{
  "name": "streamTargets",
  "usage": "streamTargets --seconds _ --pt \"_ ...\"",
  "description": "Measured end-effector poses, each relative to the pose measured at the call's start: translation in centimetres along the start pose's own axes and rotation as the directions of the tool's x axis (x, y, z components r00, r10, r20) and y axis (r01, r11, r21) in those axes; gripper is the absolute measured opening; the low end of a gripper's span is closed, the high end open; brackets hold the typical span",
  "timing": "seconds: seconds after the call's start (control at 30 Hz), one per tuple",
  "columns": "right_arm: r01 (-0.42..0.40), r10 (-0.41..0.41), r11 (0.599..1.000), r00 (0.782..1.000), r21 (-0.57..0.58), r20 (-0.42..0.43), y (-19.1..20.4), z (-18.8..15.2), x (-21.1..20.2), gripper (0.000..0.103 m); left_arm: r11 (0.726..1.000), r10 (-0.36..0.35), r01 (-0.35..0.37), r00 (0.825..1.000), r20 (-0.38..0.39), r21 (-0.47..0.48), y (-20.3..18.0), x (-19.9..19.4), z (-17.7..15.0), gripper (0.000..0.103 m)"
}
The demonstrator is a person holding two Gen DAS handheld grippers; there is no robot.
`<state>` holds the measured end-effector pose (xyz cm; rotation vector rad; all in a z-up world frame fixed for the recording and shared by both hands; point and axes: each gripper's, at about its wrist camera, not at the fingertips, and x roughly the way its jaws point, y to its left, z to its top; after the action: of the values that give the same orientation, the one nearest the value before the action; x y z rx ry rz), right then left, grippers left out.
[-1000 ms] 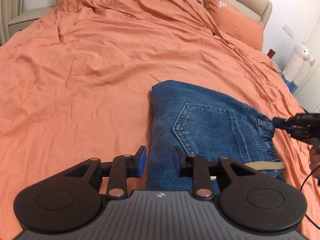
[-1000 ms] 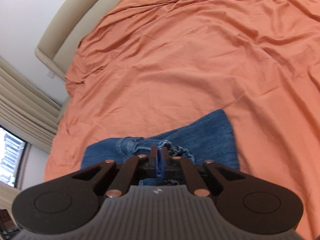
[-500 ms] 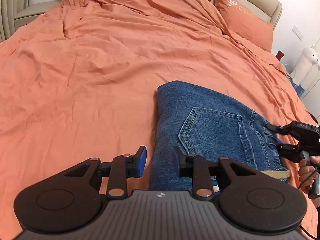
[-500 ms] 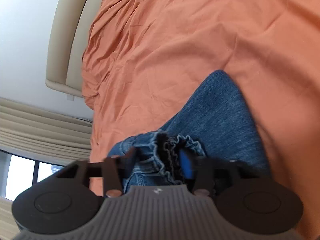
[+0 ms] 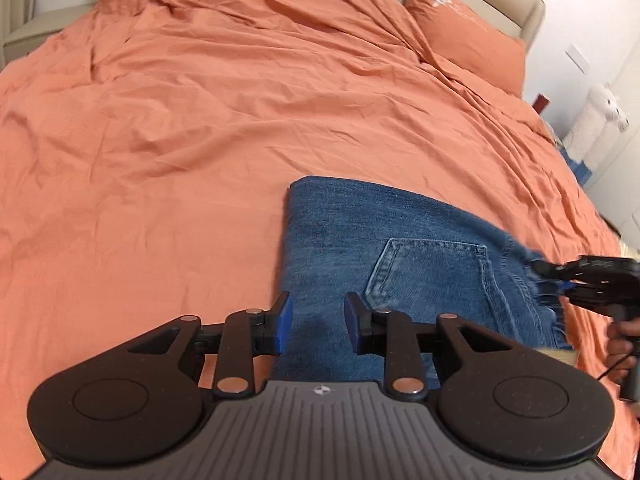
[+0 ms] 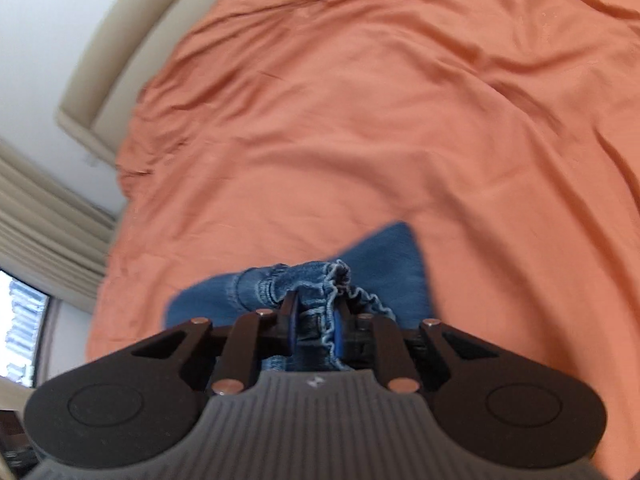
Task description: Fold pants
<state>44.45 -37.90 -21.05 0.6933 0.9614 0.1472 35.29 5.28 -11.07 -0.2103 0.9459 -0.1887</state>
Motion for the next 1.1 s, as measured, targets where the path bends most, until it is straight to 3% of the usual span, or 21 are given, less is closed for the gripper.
streamTargets --seconds 0.17,0.3,0.43,0.5,0.6,0.7,0.77,0.87,1.0,1.1 --pt "0.001 -0.001 1.0 1.0 0.004 0.004 -0.2 -0.2 0.3 0.011 0.998 0.027 -0.027 1.0 0.001 0.054 -0.3 -0.9 -0.5 0.032" --pt "-0.049 0.049 0.998 0.999 -0.027 -0.005 0.6 0.5 -0.1 0.013 1.0 0.031 -0.031 0.999 -0.01 0.006 0.4 -1.1 -1.0 0.032" --pt "-0.045 0.055 0.985 0.997 -0.168 0.058 4.3 1.4 -3.5 0.01 1.0 0.028 -0.028 1.0 -0.006 -0.008 0.5 -1.6 -1.4 0.032" --pt "0.022 -0.006 0.976 0.997 -0.214 0.078 4.8 1.2 -3.1 0.009 1.0 0.027 -0.027 1.0 -0.008 -0.011 0.4 -1.8 -1.5 0.032" --pt "0.057 -0.056 0.987 0.998 -0.148 0.007 1.9 0.1 -0.2 0.014 1.0 0.017 -0.017 1.0 -0.015 -0.011 -0.1 -2.0 -1.7 0.032" --pt "0.022 -0.014 0.995 0.997 -0.093 0.079 0.4 -1.1 -2.6 0.035 0.999 0.026 -0.026 1.0 0.0 0.039 -0.9 -2.8 -2.1 0.032" --pt "0.024 -0.007 0.992 0.991 -0.125 0.135 0.0 -2.7 -5.4 0.038 0.997 0.037 -0.038 0.999 0.011 0.074 -1.3 -3.2 -2.5 0.032" --pt "0.034 -0.024 0.998 0.983 -0.056 0.181 -1.9 -6.2 -9.2 0.043 0.989 0.039 -0.04 0.999 0.012 0.145 -2.0 -3.6 -3.6 0.033" --pt "-0.102 0.08 0.989 0.977 0.105 0.196 -5.2 -10.1 -10.7 0.044 0.957 0.044 -0.037 0.999 -0.018 0.287 -3.2 -4.3 -5.2 0.052" --pt "-0.211 0.177 0.948 0.972 0.238 0.153 -7.2 -11.0 -9.1 0.044 0.932 0.055 -0.034 0.997 -0.046 0.361 -3.5 -5.1 -6.4 0.067"
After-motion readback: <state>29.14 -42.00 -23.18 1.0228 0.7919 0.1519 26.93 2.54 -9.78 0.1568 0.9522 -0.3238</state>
